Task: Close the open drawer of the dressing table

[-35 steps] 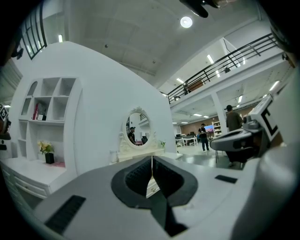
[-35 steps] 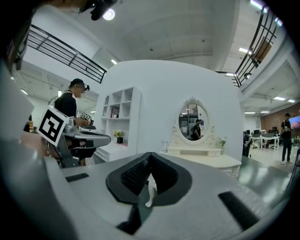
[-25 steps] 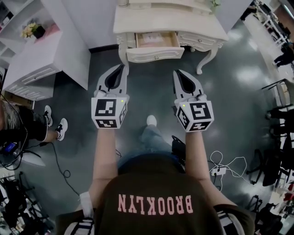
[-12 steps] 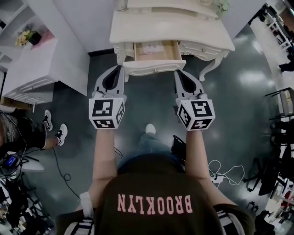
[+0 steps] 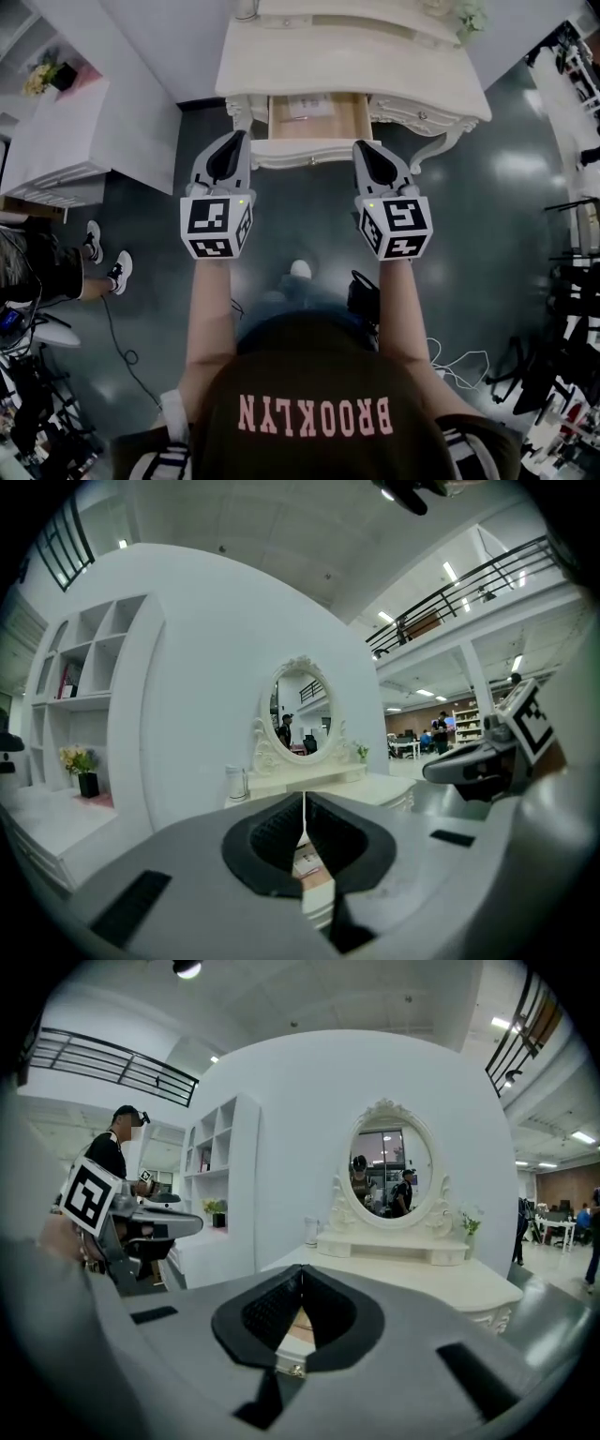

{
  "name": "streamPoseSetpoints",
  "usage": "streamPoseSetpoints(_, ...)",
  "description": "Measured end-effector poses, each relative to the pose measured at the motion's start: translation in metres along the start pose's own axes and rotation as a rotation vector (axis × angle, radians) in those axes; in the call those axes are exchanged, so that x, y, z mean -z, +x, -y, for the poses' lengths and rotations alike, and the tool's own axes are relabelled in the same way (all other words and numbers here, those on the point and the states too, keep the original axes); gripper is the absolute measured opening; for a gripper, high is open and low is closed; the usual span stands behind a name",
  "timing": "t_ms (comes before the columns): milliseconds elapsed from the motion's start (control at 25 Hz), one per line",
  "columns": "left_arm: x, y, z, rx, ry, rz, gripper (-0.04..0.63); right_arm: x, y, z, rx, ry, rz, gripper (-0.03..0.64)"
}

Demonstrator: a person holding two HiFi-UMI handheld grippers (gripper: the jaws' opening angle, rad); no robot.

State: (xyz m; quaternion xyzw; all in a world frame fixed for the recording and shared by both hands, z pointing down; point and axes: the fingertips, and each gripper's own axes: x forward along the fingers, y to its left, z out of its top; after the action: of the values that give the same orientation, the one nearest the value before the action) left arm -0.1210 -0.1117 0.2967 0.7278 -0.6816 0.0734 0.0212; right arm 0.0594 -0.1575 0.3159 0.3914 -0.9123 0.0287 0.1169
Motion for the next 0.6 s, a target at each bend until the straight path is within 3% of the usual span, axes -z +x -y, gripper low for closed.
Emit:
streamPoseSetpoints(200,0.007,0.016,-0.001,-0.001,0.0,-0.021,0.008,0.013,0.018,0.013,-0.011,0.063,-0.044,0.001)
streamPoseSetpoints(480,0.019,0.025,-0.004,0.011,0.007,-0.052,0.008,0.035,0.031,0.017,0.003,0.133,-0.114,0.168)
streamPoseSetpoints(600,0.026,0.029,-0.007,0.025,0.003,-0.064,0.007,0.043,0.037,0.017,0.014,0.147,-0.137,0.172)
